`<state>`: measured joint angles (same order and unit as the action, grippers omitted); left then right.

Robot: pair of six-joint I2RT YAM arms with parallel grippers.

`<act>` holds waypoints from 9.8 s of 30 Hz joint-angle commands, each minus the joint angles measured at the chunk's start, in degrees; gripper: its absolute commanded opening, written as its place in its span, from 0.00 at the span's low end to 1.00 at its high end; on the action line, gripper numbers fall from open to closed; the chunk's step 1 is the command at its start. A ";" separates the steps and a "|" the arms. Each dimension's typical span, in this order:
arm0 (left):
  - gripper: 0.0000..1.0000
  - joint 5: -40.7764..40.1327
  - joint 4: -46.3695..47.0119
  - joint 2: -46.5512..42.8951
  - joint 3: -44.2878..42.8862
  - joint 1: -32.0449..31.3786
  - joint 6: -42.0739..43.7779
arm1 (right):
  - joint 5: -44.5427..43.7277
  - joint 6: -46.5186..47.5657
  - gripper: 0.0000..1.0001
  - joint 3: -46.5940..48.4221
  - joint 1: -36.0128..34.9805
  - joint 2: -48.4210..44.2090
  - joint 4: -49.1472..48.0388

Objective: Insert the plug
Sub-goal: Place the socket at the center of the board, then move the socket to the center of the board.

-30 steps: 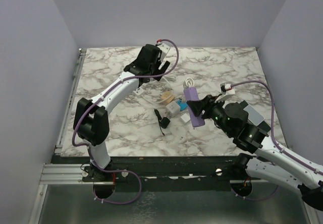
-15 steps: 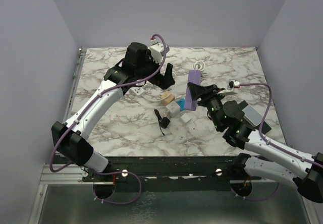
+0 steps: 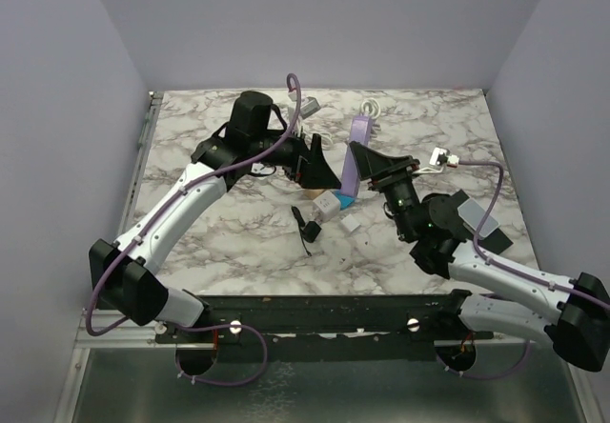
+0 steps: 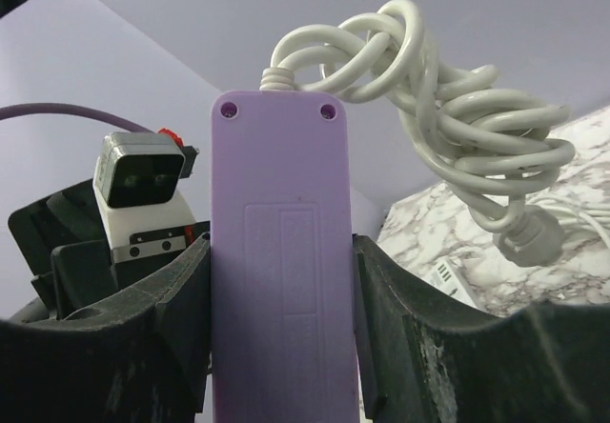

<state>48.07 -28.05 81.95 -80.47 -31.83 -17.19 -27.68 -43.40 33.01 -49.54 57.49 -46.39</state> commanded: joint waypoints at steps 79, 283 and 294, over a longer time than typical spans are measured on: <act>0.00 -38.28 -6.55 9.73 -1.35 -25.98 34.63 | -30.28 9.59 0.96 21.19 2.61 -18.66 71.03; 0.99 -36.06 -21.00 -18.40 29.28 -0.94 63.21 | 8.33 20.29 0.73 27.45 1.37 42.83 56.04; 0.99 -43.50 -19.74 -17.66 39.03 -0.95 71.87 | 2.17 24.08 0.27 25.59 1.37 34.07 58.21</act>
<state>8.19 -47.94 64.07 -43.53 -32.71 50.15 -21.52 -21.41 59.55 -47.68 97.47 11.38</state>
